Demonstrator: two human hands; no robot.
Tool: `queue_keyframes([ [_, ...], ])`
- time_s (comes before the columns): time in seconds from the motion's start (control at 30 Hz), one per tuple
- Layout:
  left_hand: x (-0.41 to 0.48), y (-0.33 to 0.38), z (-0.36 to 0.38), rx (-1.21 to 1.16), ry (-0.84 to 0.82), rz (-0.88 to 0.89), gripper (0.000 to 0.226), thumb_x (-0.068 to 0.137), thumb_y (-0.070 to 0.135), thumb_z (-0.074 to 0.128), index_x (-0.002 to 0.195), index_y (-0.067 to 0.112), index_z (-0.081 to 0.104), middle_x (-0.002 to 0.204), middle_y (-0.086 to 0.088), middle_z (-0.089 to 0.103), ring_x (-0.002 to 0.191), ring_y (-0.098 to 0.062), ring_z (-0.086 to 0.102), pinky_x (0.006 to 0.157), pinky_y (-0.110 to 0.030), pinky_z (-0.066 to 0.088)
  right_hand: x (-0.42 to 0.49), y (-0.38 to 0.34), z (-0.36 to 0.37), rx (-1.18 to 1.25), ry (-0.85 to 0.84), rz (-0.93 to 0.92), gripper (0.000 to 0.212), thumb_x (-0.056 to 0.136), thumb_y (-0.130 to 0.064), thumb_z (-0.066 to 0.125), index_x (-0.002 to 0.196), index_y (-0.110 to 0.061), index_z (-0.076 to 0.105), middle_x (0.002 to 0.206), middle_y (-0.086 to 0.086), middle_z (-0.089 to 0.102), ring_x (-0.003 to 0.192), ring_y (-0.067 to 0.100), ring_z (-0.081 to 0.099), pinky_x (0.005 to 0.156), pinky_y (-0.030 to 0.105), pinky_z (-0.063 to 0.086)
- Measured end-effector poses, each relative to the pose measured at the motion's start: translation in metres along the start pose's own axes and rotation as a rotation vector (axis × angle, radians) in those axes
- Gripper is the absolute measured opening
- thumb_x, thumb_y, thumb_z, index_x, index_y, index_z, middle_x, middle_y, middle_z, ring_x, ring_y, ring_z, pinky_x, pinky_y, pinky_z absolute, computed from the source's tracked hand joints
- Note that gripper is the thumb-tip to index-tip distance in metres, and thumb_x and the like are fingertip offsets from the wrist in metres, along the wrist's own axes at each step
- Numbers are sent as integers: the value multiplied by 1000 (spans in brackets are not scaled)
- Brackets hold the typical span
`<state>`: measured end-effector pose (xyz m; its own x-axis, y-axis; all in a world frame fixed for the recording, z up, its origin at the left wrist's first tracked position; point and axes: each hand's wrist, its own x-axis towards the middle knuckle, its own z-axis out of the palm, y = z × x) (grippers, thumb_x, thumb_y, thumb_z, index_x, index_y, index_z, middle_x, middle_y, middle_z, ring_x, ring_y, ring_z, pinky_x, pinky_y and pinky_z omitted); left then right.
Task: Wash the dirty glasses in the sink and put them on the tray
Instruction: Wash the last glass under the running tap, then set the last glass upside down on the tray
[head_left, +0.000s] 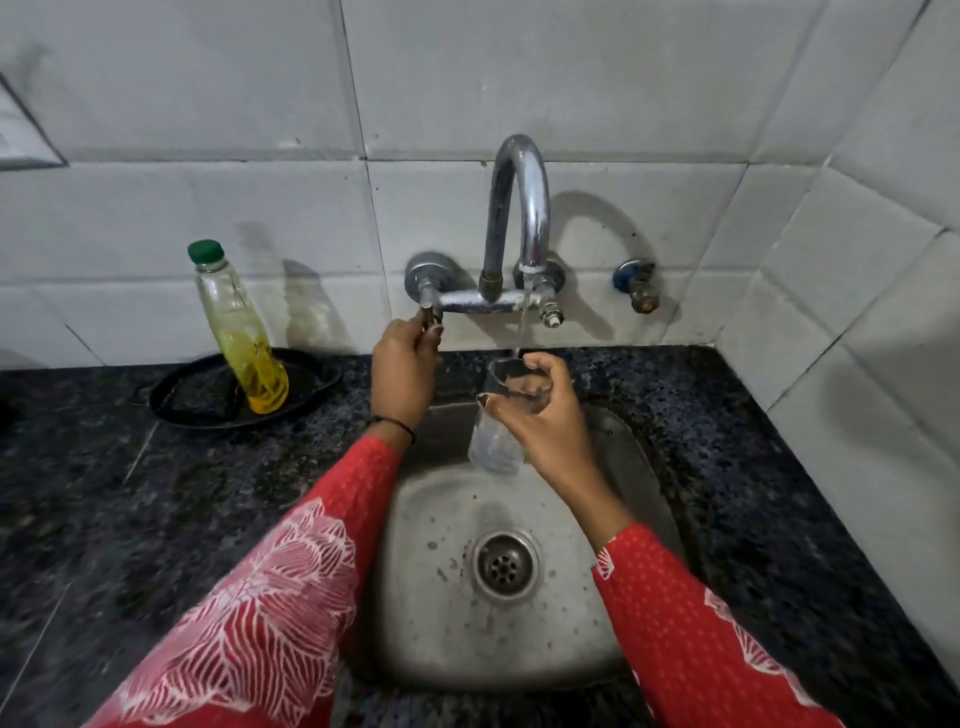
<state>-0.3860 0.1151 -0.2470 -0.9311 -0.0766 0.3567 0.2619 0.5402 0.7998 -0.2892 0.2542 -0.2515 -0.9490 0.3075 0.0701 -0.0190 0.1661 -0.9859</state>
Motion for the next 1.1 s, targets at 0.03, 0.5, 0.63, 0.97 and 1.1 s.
queue_keyframes([
  [0.03,-11,-3,0,-94,14,-67,24,96,11,47,110,7,65,85,-12,65,75,-22,63,69,-30,50,-5,-1,-3,-12,-30,5,50,73,-26,78,114,-26,49,99,-5,62,92,7,60,79,24,50],
  [0.5,-181,-43,-6,-277,-497,-188,22,79,-10,63,86,10,69,83,14,68,76,14,59,72,-12,49,-93,19,3,504,-228,942,45,83,-57,55,88,-14,69,70,8,70,62,21,66,50,26,52],
  [0.63,-200,-49,-33,-341,-555,-254,53,81,-2,60,133,7,50,130,0,59,113,0,58,99,-25,48,-105,40,9,588,-150,1051,58,77,-60,60,100,-7,64,73,10,65,59,21,59,31,17,40],
  [0.97,-226,-48,-78,-401,-386,-358,60,68,19,83,120,29,55,120,6,65,112,-7,61,99,-31,48,-135,53,58,80,-16,631,35,100,-34,36,90,-7,57,55,12,50,40,21,42,37,24,38],
  [1.1,-199,-56,-116,-431,-256,-351,55,71,12,82,120,19,58,115,5,67,105,2,61,91,-14,47,-132,44,83,-218,-20,139,20,91,-7,48,108,-18,49,84,5,62,50,24,57,43,32,48],
])
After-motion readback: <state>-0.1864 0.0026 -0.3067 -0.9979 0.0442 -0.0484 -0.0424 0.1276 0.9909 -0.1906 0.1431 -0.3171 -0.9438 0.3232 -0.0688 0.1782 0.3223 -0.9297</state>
